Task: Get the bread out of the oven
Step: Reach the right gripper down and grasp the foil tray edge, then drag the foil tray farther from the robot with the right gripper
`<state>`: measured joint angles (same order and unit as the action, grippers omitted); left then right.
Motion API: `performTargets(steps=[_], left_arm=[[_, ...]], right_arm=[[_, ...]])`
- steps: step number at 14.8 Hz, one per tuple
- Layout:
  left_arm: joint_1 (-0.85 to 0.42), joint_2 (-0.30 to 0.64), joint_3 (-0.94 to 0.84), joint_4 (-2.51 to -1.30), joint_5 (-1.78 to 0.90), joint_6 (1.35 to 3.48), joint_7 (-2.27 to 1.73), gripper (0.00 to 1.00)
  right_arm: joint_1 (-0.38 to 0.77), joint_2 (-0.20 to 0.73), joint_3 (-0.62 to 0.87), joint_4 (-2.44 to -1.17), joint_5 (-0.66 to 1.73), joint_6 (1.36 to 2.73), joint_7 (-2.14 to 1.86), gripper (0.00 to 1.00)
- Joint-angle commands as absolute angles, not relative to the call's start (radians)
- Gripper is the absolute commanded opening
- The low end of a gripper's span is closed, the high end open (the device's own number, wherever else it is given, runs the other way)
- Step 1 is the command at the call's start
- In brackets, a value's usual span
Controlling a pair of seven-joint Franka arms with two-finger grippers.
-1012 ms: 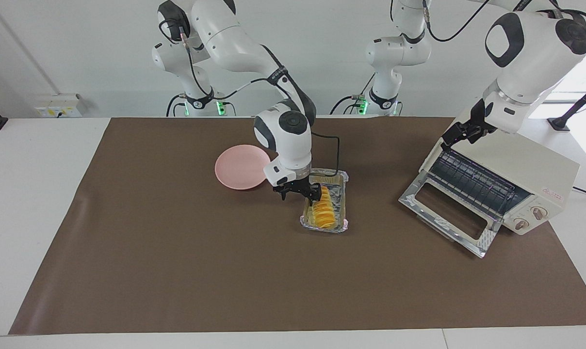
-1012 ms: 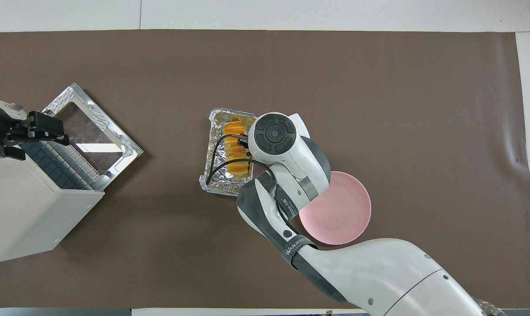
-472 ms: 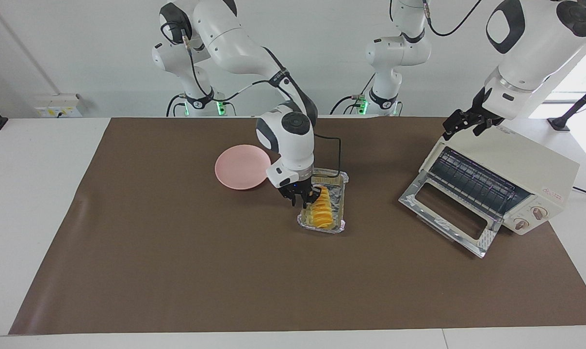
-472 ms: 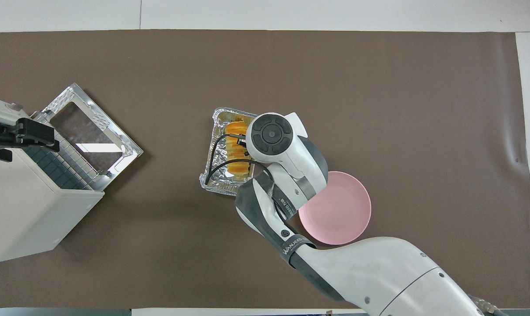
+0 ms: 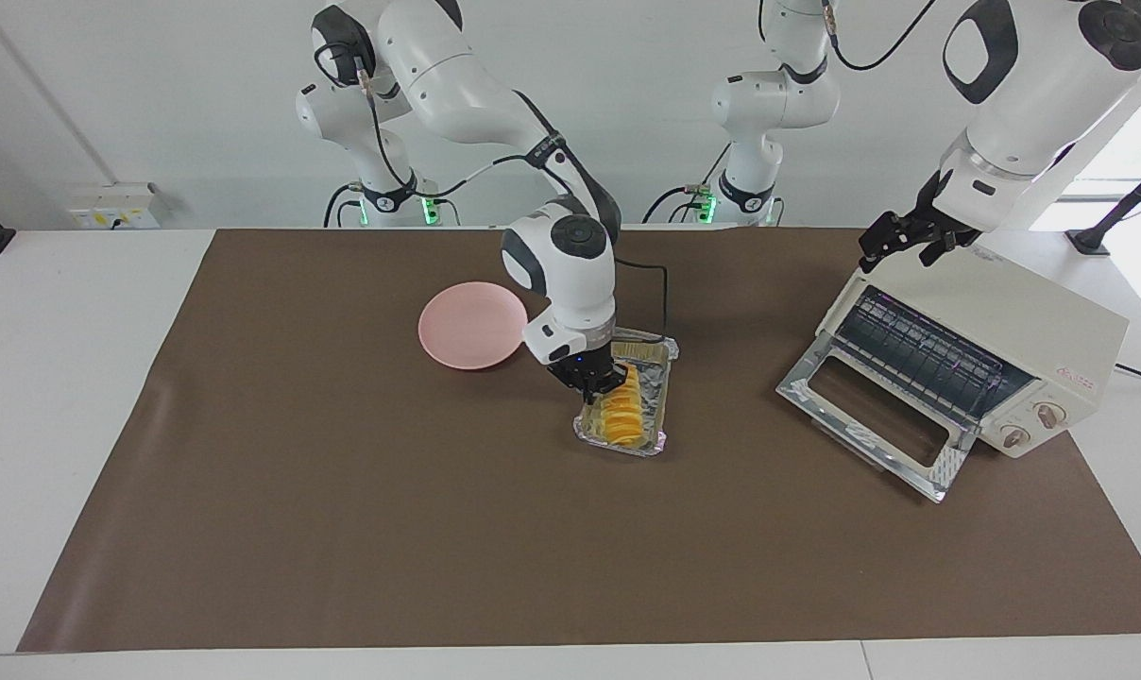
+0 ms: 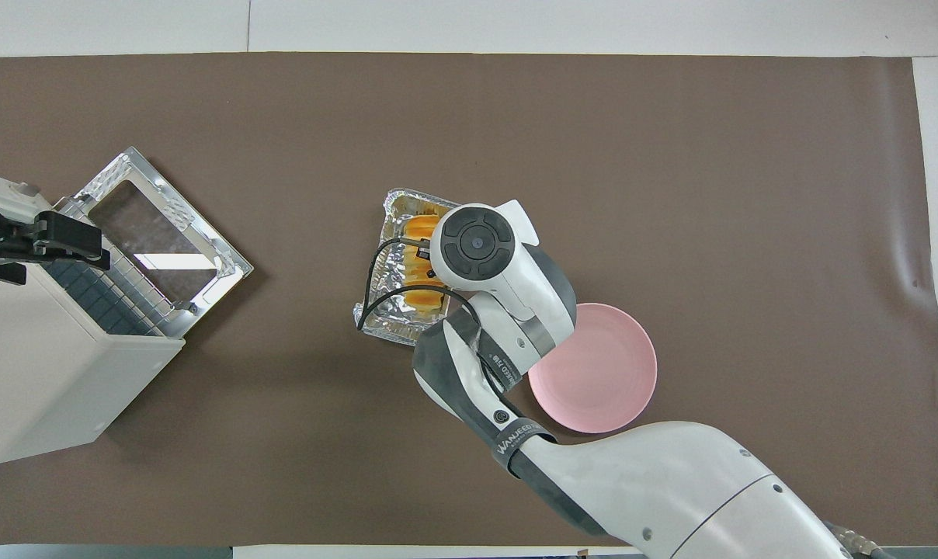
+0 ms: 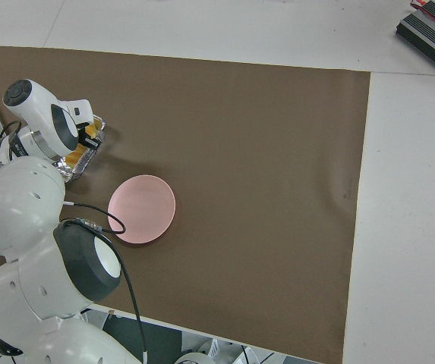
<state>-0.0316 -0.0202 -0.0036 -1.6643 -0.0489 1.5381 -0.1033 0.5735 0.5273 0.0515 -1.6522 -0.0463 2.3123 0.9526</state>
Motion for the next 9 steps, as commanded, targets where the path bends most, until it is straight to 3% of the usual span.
performTargets(steps=[1, 4, 9], left_arm=[[-0.037, -0.038, 0.005, -1.687, -0.028, 1.554, -0.09, 1.0], [-0.043, -0.038, 0.005, -1.683, -0.028, 1.551, -0.1, 1.0], [-0.032, -0.04, 0.009, -1.68, -0.028, 1.551, -0.101, 1.0]], right_arm=[[0.551, 0.538, 0.058, -1.57, -0.061, 2.211, 0.938, 0.0], [0.474, 0.535, 0.058, -1.438, -0.011, 2.01, 0.806, 0.0], [0.322, 0.488, 0.057, -1.433, 0.043, 1.925, 0.488, 0.0]])
